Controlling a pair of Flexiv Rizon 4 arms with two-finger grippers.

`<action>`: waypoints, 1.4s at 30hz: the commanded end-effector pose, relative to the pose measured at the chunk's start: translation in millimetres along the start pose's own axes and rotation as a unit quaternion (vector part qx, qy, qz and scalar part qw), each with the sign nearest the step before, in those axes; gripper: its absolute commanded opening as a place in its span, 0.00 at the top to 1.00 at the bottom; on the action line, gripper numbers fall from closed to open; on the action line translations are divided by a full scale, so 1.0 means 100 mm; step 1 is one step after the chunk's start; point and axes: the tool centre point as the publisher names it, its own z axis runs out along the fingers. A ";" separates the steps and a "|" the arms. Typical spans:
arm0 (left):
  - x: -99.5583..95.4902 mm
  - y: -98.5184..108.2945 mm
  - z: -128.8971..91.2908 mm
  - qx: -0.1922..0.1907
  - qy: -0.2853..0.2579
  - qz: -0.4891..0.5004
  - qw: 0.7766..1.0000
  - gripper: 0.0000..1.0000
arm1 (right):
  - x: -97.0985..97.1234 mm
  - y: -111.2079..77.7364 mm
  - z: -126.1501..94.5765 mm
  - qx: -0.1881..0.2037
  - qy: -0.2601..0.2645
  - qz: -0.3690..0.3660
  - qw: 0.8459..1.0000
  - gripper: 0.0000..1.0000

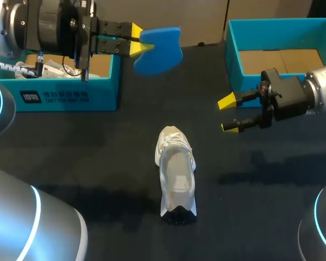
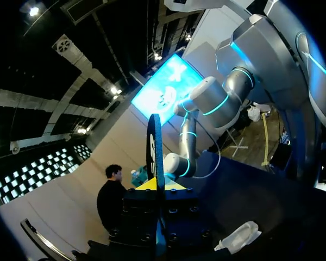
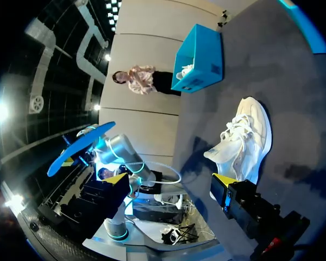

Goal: Take the shoe out of the shoebox, open the shoe tongue, remove and reinsert the insole, then place the shoe into the shoebox

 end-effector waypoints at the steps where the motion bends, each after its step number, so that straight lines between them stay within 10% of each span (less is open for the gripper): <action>1: 0.00 0.00 0.01 0.000 0.000 0.001 1.000 1.00 | 0.00 0.00 0.01 0.000 -0.001 0.000 1.000 0.00; 42: 0.56 0.80 0.06 -0.059 -0.020 0.419 0.906 1.00 | 0.00 0.00 0.01 0.000 -0.001 0.000 1.000 0.00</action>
